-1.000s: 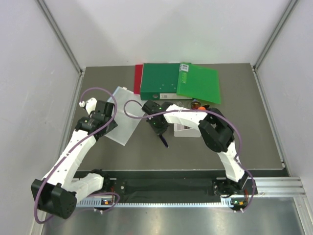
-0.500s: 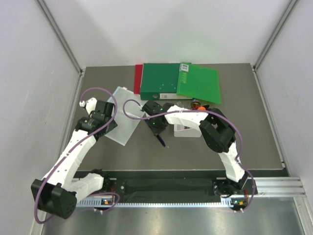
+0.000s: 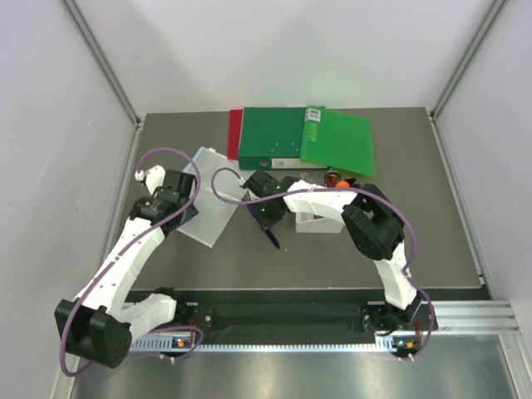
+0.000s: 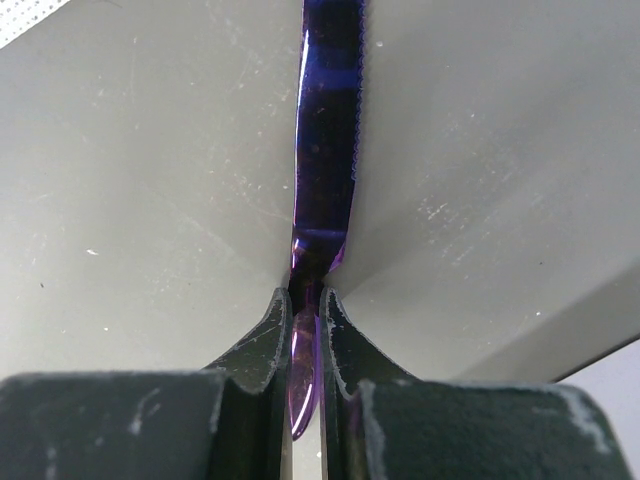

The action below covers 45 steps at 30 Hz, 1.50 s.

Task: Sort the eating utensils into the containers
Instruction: Pick up the knife at the center of the board.

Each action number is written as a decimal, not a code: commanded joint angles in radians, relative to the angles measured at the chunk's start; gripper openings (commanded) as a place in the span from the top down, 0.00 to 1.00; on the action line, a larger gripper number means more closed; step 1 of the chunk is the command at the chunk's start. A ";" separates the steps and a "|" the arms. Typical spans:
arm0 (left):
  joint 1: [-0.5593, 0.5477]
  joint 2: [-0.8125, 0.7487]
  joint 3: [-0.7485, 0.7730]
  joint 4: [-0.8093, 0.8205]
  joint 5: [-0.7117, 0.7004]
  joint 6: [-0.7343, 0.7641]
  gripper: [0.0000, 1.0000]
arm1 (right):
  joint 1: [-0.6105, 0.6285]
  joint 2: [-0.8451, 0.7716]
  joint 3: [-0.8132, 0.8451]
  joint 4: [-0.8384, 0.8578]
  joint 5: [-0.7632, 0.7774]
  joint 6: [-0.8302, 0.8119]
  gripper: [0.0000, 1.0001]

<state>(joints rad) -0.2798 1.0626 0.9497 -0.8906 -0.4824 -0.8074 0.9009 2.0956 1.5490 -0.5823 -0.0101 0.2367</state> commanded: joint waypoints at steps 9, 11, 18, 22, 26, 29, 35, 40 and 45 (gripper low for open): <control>0.014 0.016 0.044 0.007 -0.039 0.011 0.46 | -0.039 -0.088 -0.014 0.019 0.039 -0.011 1.00; 0.014 0.019 0.047 0.010 -0.038 0.013 0.46 | -0.040 -0.097 -0.009 0.013 0.042 -0.013 1.00; 0.014 0.028 0.052 0.018 -0.028 0.016 0.46 | -0.048 -0.112 -0.003 0.016 0.059 -0.016 1.00; 0.014 0.030 0.055 0.016 -0.027 0.020 0.46 | -0.049 -0.117 -0.004 0.025 0.064 -0.016 1.00; 0.014 0.030 0.054 0.018 -0.024 0.022 0.46 | -0.051 -0.114 -0.012 0.036 0.065 -0.016 1.00; 0.014 0.030 0.055 0.018 -0.022 0.024 0.46 | -0.053 -0.111 -0.015 0.042 0.070 -0.017 1.00; 0.016 0.033 0.057 0.021 -0.018 0.027 0.46 | -0.057 -0.114 -0.012 0.041 0.076 -0.020 1.00; 0.016 0.039 0.047 0.045 0.023 0.039 0.46 | -0.059 -0.124 -0.009 0.035 0.081 -0.019 1.00; 0.016 0.085 -0.028 0.171 0.169 0.036 0.45 | -0.063 -0.132 -0.001 0.033 0.082 -0.019 1.00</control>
<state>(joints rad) -0.2687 1.1110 0.9646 -0.8532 -0.4332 -0.7784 0.8486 2.0483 1.5295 -0.5838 0.0570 0.2276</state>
